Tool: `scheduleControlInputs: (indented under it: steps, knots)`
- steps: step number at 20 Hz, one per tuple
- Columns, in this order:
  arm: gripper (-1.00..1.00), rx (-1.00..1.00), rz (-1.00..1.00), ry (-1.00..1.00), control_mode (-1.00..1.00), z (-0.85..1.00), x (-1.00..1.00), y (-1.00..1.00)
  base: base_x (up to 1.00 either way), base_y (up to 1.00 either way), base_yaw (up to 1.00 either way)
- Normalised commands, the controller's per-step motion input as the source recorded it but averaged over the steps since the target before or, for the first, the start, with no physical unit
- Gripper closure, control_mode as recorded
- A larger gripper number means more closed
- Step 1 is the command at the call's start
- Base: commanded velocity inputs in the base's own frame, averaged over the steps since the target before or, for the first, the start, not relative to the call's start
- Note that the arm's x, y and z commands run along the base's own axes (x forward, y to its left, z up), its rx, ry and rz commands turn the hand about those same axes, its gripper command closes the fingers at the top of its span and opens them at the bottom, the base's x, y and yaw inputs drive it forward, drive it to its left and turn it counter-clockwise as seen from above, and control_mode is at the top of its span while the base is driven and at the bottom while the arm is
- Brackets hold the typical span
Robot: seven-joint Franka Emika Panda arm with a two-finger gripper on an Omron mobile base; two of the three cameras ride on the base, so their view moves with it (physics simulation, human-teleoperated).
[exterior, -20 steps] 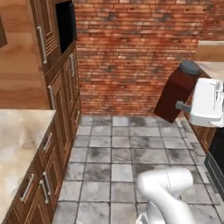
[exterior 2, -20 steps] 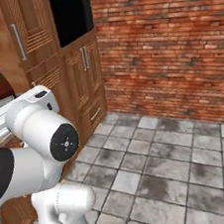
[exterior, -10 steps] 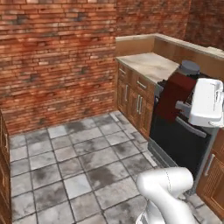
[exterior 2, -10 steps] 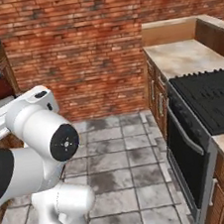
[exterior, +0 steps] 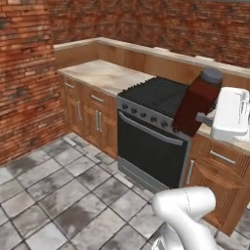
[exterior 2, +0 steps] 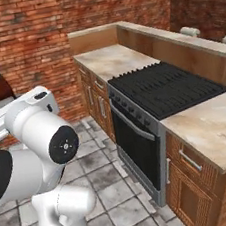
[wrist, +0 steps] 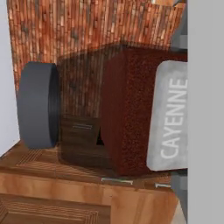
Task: Collect the paprika, ketchup, and shaker from the cabinet and place them next to the stove.
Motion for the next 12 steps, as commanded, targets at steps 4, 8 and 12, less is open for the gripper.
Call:
scheduleControlInputs:
  steps: [4, 8, 12]
  knots:
    - [1.0, 0.0, 0.0, 0.0, 1.0, 0.0, 0.0, 0.0, 0.53, 0.5, -0.51]
    - [1.0, 0.0, 0.0, 0.0, 1.0, 0.0, 0.0, 0.0, 0.55, 0.7, -0.42]
    - [1.0, 0.0, 0.0, 0.0, 1.0, 0.0, 0.0, 0.0, 0.54, 0.74, -0.38]
